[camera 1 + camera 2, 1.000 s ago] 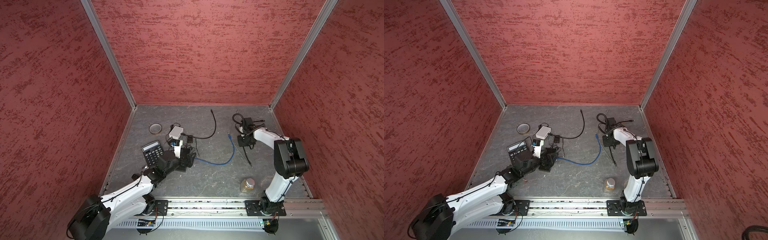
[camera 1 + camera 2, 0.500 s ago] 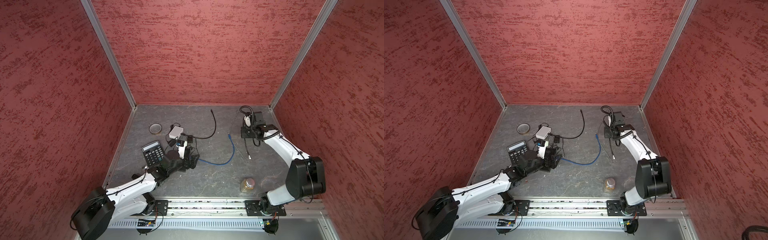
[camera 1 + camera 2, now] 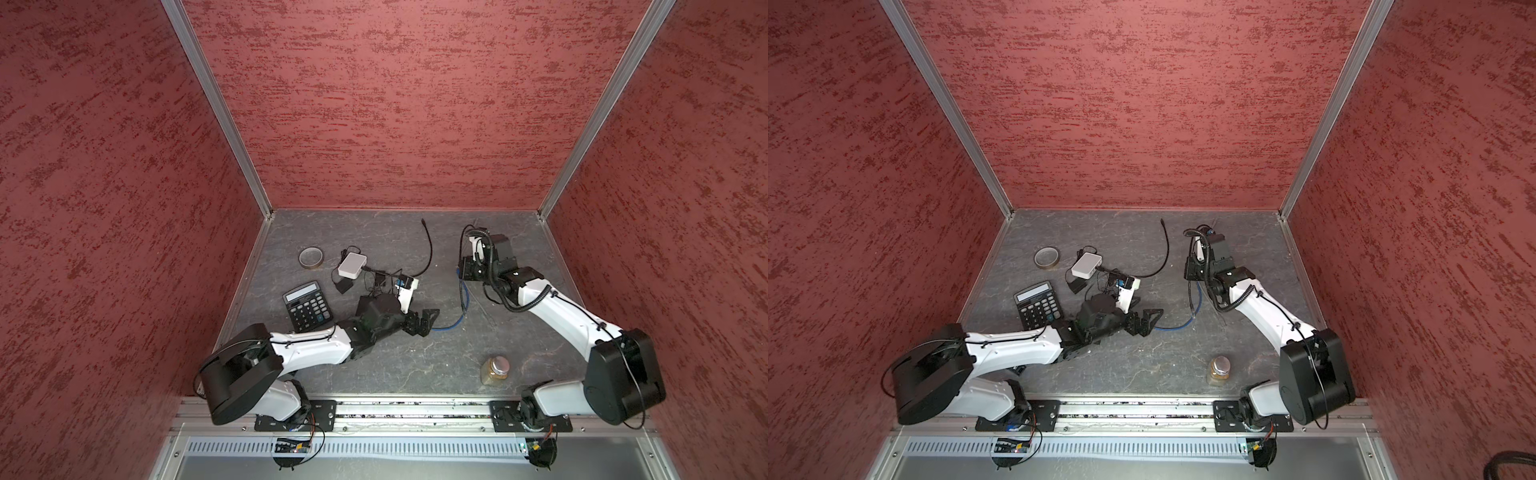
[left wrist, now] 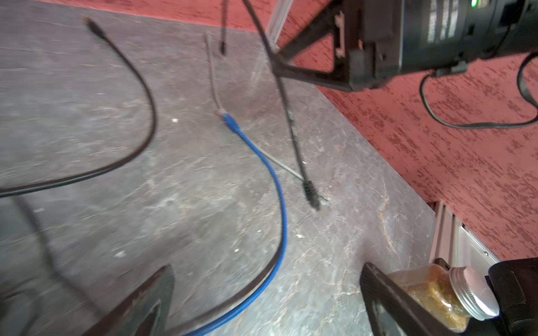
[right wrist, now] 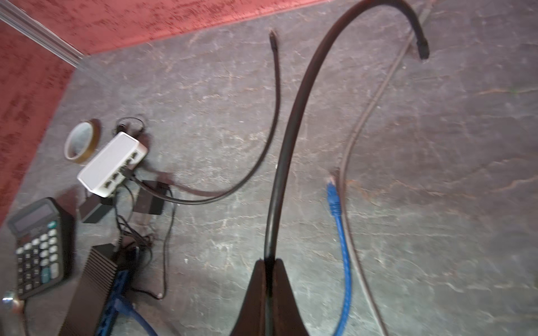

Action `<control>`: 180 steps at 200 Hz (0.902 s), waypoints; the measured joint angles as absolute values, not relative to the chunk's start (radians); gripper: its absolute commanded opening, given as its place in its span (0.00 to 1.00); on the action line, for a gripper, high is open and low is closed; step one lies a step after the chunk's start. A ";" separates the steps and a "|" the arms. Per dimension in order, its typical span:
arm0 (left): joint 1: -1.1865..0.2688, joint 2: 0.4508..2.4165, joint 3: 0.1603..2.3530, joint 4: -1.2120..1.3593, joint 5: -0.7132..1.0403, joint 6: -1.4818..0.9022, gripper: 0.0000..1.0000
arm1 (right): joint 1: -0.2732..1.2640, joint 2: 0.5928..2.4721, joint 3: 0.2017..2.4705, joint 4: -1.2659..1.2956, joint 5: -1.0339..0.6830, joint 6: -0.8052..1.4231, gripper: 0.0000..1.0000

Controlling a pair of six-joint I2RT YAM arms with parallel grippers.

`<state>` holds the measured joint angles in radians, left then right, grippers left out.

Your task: Insert the plug into the switch port

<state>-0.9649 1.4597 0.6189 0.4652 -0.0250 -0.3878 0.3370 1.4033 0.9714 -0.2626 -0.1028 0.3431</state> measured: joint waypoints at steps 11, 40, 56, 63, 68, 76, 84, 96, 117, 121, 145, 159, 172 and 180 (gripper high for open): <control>-0.986 1.510 0.635 0.505 -0.029 -0.385 1.00 | 0.342 1.400 0.971 -0.246 -0.109 0.354 0.00; -1.017 1.603 0.641 0.616 -0.031 -0.383 0.98 | 0.346 1.376 0.968 -0.213 -0.128 0.372 0.00; -1.020 1.641 0.657 0.646 -0.031 -0.384 0.97 | 0.346 1.355 0.958 -0.196 -0.135 0.379 0.00; -1.020 1.655 0.668 0.657 -0.031 -0.384 0.97 | 0.346 1.347 0.953 -0.189 -0.138 0.381 0.00; -1.021 1.665 0.677 0.664 -0.029 -0.385 0.96 | 0.346 1.341 0.949 -0.184 -0.139 0.383 0.00; -1.020 1.682 0.692 0.679 -0.027 -0.387 0.96 | 0.346 1.335 0.945 -0.181 -0.143 0.385 0.00; -1.020 1.698 0.704 0.695 -0.024 -0.389 0.95 | 0.346 1.332 0.942 -0.176 -0.147 0.387 0.00; -1.020 1.717 0.717 0.718 -0.019 -0.393 0.93 | 0.346 1.328 0.939 -0.171 -0.154 0.388 0.00; -1.016 1.760 0.743 0.757 -0.001 -0.410 0.89 | 0.346 1.326 0.936 -0.164 -0.164 0.390 0.00; -1.015 1.767 0.746 0.763 0.001 -0.411 0.88 | 0.346 1.325 0.936 -0.162 -0.165 0.390 0.00; -0.999 1.814 0.753 0.811 0.036 -0.444 0.83 | 0.346 1.318 0.934 -0.159 -0.177 0.390 0.00; -0.990 1.844 0.754 0.840 0.055 -0.457 0.79 | 0.346 1.308 0.934 -0.159 -0.182 0.391 0.00; -0.983 1.866 0.756 0.854 0.067 -0.463 0.75 | 0.346 1.295 0.933 -0.153 -0.186 0.393 0.00; -0.981 1.876 0.762 0.859 0.073 -0.464 0.73 | 0.346 1.287 0.933 -0.150 -0.188 0.393 0.00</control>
